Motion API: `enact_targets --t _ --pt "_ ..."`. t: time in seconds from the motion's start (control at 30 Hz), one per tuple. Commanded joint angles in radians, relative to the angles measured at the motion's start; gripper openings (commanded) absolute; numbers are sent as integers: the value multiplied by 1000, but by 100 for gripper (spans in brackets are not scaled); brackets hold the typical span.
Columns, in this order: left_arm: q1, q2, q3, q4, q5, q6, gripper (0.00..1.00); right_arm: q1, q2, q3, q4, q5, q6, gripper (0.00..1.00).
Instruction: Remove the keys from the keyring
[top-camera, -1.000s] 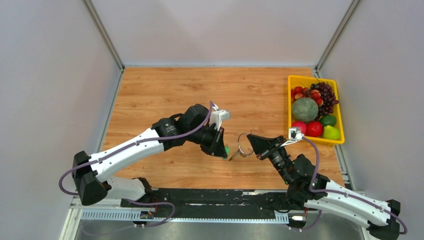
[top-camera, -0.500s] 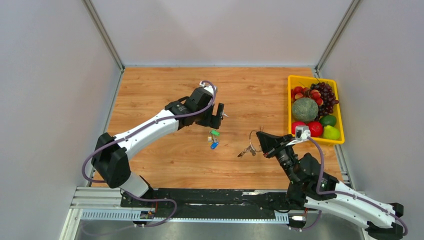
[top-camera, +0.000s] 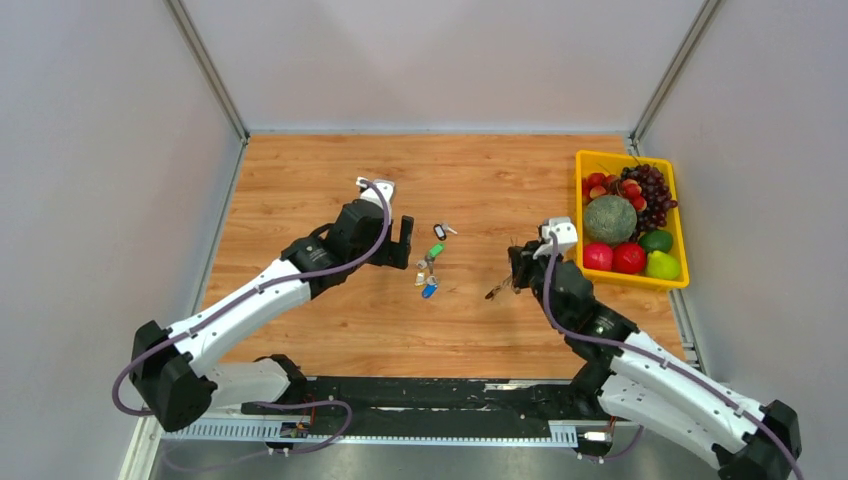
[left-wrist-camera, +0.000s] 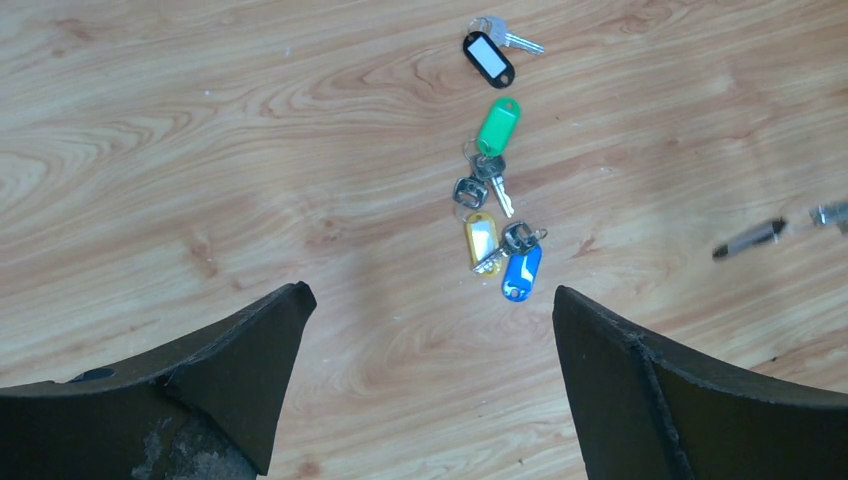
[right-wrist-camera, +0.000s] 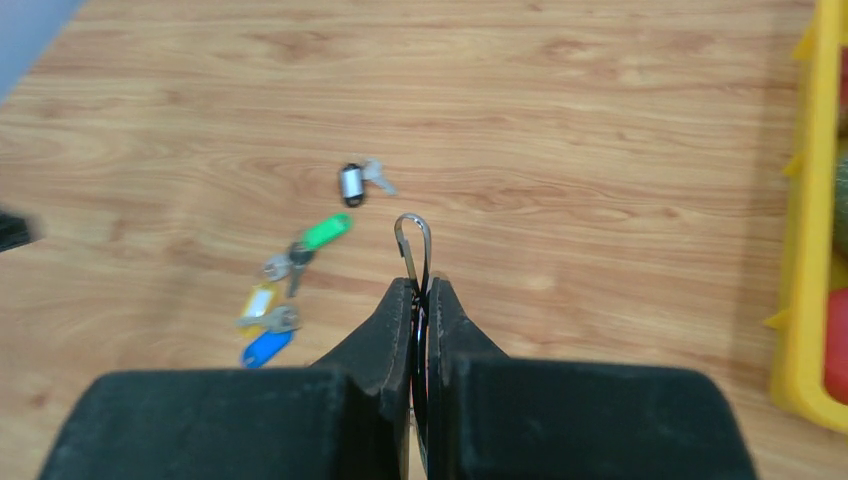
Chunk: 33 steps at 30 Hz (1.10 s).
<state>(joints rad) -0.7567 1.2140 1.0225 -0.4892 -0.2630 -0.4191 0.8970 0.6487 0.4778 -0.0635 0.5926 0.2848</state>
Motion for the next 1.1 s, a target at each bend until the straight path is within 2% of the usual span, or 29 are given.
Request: enact_targets --t 0.0,0.13,0.27,0.47,0.5,0.53,0.57,0.67,0.77,0.9,1.07 --pt "5 -93 -70 97 -34 82 100 -295 139 80 70 -380 -17 0" --pt "5 -145 -125 139 -56 107 100 -494 296 137 118 -622 32 0" --pt "5 -170 -153 170 -75 109 100 -622 449 188 165 -732 90 3" --pt "5 -175 -138 160 -140 53 100 -702 619 351 142 -818 124 55" --pt "5 -177 -125 154 -181 24 100 -704 626 383 123 -790 142 68" --pt "5 -179 -110 138 -207 10 100 -704 620 409 102 -745 177 90" --pt "5 -182 -102 127 -266 -25 100 -704 610 434 85 -691 214 99" --pt "5 -201 -49 40 -388 -84 100 -704 564 503 -36 -499 311 100" --pt "6 -233 -1 -38 -438 -100 100 -704 492 572 -119 -497 185 100" --pt "6 -298 66 -116 -514 -49 100 -705 365 617 -166 -489 45 100" --pt "5 -384 140 -155 -602 35 100 -705 186 632 -188 -454 -20 100"
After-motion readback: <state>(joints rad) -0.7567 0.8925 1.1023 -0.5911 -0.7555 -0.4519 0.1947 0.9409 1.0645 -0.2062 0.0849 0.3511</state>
